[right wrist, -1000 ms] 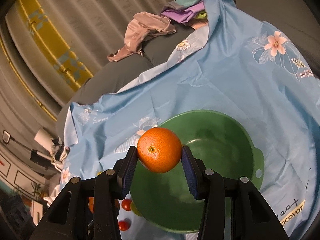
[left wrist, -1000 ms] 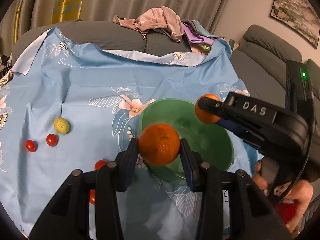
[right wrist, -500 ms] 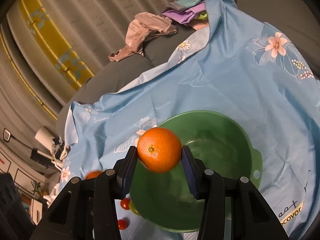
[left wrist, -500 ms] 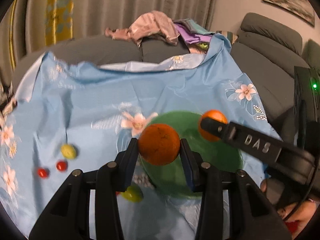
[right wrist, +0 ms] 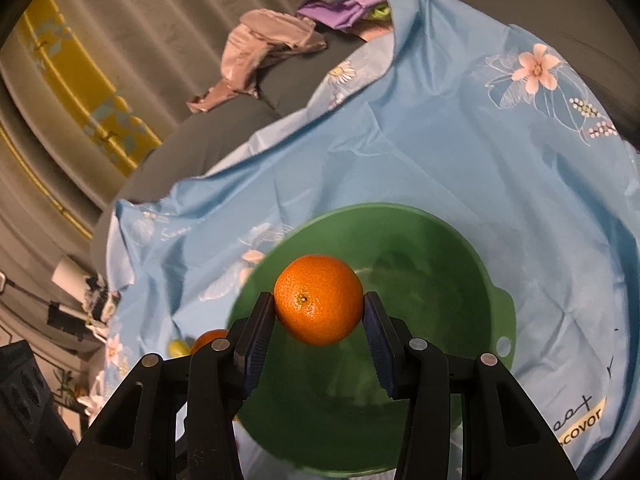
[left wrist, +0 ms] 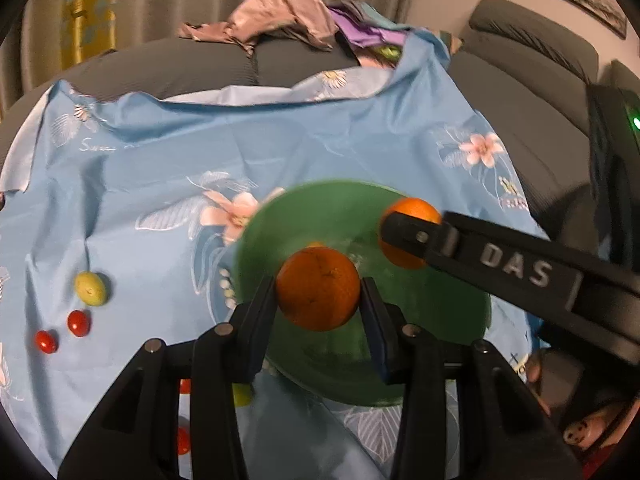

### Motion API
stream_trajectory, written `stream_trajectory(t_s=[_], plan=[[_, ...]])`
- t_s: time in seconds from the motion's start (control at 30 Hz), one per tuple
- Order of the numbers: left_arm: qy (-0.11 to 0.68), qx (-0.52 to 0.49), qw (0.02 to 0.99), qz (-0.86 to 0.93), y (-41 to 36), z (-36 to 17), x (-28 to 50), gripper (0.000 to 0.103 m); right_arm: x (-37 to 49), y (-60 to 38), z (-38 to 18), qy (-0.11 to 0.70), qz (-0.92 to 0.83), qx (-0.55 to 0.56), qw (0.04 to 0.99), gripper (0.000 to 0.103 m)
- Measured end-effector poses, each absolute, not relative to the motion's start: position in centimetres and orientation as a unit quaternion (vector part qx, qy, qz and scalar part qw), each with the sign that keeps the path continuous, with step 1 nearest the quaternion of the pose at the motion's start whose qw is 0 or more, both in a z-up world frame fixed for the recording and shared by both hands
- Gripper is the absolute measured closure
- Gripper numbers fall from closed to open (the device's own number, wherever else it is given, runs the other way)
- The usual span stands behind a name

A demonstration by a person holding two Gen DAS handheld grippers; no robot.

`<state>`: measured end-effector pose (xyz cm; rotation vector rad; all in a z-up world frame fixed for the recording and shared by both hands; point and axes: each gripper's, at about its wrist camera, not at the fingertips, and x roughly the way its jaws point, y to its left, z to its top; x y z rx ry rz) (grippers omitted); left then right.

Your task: Organize fruits

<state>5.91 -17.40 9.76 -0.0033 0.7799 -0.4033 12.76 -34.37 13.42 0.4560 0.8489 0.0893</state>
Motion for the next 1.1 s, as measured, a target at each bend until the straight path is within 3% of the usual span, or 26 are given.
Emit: stream_trajectory(t_s=[0.43, 0.5, 0.57, 1.1], plan=[[0.401, -0.009, 0.89, -0.218, -18.9, 8.5, 7.0, 0.061, 13.8, -35.7, 11.4, 0.447, 0.009, 0.221, 0.867, 0.055], [0.397, -0.012, 0.891, -0.218, -18.7, 8.9, 6.8, 0.058, 13.9, -35.8, 11.3, 0.453, 0.005, 0.221, 0.863, 0.055], [0.386, -0.012, 0.896, -0.218, -18.5, 9.3, 6.4, 0.047, 13.9, -35.9, 11.2, 0.459, -0.001, 0.221, 0.861, 0.055], [0.34, -0.099, 0.925, -0.135, -8.1, 12.7, 3.9, 0.026, 12.7, -33.2, 14.1, 0.415, 0.038, 0.188, 0.889, 0.046]])
